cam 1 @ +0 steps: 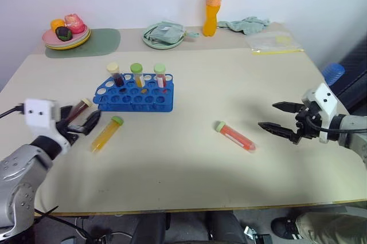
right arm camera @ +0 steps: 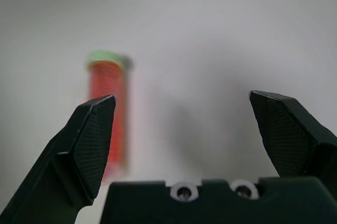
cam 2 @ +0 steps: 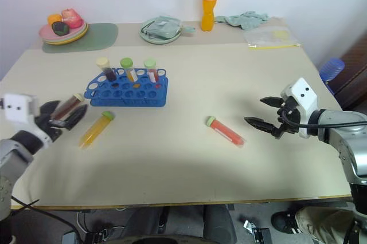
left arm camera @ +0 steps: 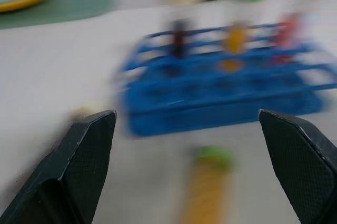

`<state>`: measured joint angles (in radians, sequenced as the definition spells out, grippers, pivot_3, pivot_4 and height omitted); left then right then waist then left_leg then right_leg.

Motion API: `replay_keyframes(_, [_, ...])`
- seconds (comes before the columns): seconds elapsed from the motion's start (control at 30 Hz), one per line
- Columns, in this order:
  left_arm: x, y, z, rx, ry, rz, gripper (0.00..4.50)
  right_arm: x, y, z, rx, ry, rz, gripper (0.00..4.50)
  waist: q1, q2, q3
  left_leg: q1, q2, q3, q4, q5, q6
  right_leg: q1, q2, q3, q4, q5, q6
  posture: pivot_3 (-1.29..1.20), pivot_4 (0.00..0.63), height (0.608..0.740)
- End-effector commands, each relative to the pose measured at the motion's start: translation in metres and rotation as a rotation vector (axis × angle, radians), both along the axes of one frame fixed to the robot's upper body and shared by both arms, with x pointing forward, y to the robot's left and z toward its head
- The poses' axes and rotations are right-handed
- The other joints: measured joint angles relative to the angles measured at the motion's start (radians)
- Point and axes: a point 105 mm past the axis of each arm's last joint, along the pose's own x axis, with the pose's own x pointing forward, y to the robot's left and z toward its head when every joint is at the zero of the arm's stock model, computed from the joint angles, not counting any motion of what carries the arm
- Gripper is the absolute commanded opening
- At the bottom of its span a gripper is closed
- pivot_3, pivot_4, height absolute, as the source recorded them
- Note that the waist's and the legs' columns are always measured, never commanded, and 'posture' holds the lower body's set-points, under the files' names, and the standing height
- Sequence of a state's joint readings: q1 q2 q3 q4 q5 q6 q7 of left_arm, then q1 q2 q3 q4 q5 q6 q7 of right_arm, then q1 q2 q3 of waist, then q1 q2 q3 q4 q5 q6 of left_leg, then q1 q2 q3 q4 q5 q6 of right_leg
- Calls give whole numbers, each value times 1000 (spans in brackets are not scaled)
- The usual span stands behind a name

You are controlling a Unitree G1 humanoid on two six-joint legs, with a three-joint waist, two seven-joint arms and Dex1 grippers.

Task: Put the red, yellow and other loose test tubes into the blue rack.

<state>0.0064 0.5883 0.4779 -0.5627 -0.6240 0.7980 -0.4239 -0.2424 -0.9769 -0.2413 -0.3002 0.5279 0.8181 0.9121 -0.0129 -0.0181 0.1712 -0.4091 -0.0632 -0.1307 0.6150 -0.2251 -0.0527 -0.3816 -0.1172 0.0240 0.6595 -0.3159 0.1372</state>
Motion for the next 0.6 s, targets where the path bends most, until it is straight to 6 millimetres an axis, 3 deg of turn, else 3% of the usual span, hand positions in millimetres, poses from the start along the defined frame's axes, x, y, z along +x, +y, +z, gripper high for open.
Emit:
replay_keyframes(0.03, [-3,-35,1,64,-2,-204,4434,-10,25,5,-42,50,60,4500,1,0,0,0,0,0,0,0,0,0,0,0,0,0,0,0,150,740])
replay_keyframes(0.2, [1,-78,-10,80,26,-424,4434,-23,58,-13,-148,230,76,4500,2,1,0,-1,0,0,0,0,0,0,0,0,-2,0,0,0,150,740])
replay_keyframes(0.4, [-10,-131,-30,121,9,-678,4434,-5,69,-21,-234,354,-62,4500,1,1,0,-2,0,0,-1,0,1,0,0,0,-4,0,0,0,150,740])
replay_keyframes(0.6, [-31,-152,-42,130,1,-814,4434,17,74,-32,-263,424,-130,4500,0,1,1,-3,0,0,-1,-1,1,-2,0,0,-5,0,0,0,150,740])
